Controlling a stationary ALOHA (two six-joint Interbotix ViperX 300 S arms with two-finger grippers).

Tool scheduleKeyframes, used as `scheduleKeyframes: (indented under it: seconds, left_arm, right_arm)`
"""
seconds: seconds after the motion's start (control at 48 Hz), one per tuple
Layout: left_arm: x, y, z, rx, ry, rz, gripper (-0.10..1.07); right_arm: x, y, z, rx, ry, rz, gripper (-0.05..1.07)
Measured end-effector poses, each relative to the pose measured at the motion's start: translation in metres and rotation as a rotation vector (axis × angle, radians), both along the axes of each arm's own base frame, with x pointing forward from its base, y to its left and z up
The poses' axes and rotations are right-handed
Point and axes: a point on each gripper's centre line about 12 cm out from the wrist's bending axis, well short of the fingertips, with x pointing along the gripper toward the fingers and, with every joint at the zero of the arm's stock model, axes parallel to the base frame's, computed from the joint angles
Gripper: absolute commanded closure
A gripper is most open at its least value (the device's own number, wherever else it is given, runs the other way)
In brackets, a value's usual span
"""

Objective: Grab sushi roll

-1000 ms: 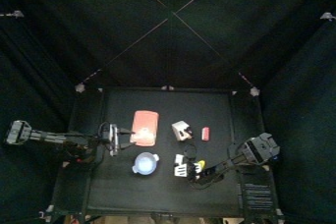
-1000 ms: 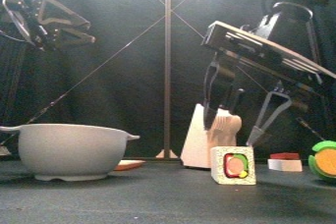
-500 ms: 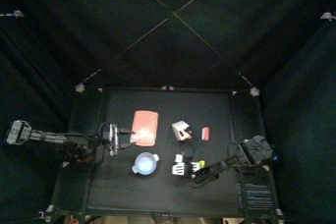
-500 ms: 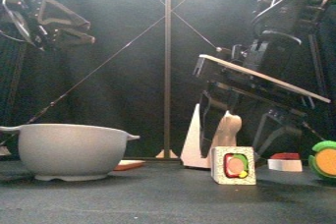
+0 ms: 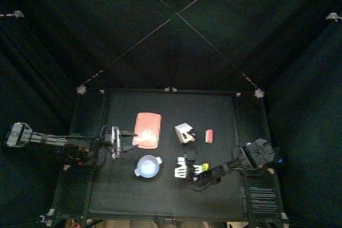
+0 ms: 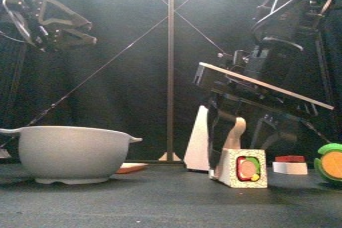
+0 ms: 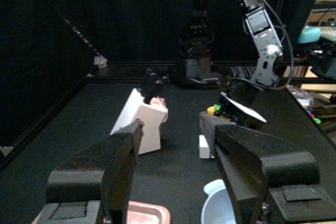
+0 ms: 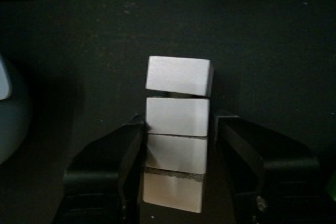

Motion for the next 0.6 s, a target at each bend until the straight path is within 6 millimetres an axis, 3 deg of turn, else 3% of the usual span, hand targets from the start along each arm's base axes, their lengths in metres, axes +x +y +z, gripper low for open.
scheduleKeyframes:
  seconds: [0.188, 0.396, 0.604]
  left_arm:
    - [0.0, 0.0, 0.0, 0.0, 0.001, 0.0, 0.11]
    - [0.0, 0.0, 0.0, 0.0, 0.001, 0.0, 0.11]
    - [0.0, 0.0, 0.0, 0.0, 0.001, -0.002, 0.11]
  right_arm:
    - [0.0, -0.001, 0.002, -0.004, -0.002, 0.001, 0.32]
    - [0.003, -0.002, 0.026, -0.018, -0.063, 0.021, 0.32]
    - [0.006, -0.002, 0.03, -0.028, -0.076, 0.026, 0.32]
